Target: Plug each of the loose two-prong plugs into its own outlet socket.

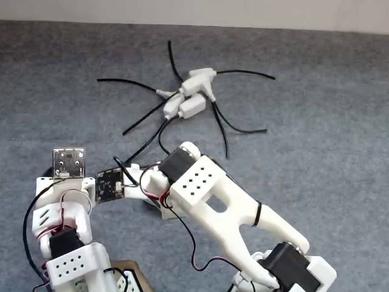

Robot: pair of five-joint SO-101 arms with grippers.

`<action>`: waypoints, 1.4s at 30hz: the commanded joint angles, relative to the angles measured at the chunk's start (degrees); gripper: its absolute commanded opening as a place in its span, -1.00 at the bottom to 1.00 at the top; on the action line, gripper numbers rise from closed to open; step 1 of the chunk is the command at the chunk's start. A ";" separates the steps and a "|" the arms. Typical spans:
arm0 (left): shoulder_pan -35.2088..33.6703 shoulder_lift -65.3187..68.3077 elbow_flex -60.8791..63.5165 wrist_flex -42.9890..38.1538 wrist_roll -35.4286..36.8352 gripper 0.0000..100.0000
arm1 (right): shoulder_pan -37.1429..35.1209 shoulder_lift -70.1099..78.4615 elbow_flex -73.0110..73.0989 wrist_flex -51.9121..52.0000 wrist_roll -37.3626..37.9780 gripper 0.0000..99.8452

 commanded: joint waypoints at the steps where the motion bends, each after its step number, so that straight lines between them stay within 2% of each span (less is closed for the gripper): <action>1: -0.92 -0.66 1.01 -1.14 -0.79 0.06 | 1.54 -0.48 -0.84 -2.95 8.26 -0.99; 6: -13.85 -0.57 0.92 -6.07 -2.29 0.06 | 1.19 -0.40 -1.98 -3.12 17.85 -0.99; 9: -18.33 -0.57 1.01 -7.38 -2.55 0.06 | 1.01 -0.40 -2.77 -2.77 21.98 -0.99; 19: -23.60 -0.57 1.01 -7.12 -2.46 0.06 | -1.01 -0.31 -2.77 -4.53 31.65 -0.99; 27: -28.09 -0.66 1.01 -7.12 -2.55 0.06 | -0.84 0.22 -2.42 -11.74 34.64 -0.99; 31: -28.44 -0.66 1.01 -7.12 -2.64 0.06 | 0.40 6.46 -2.77 -13.32 34.55 -0.99; 42: -28.18 -0.66 1.01 -7.12 -2.64 0.06 | 1.54 7.60 -10.15 -4.70 34.55 -0.99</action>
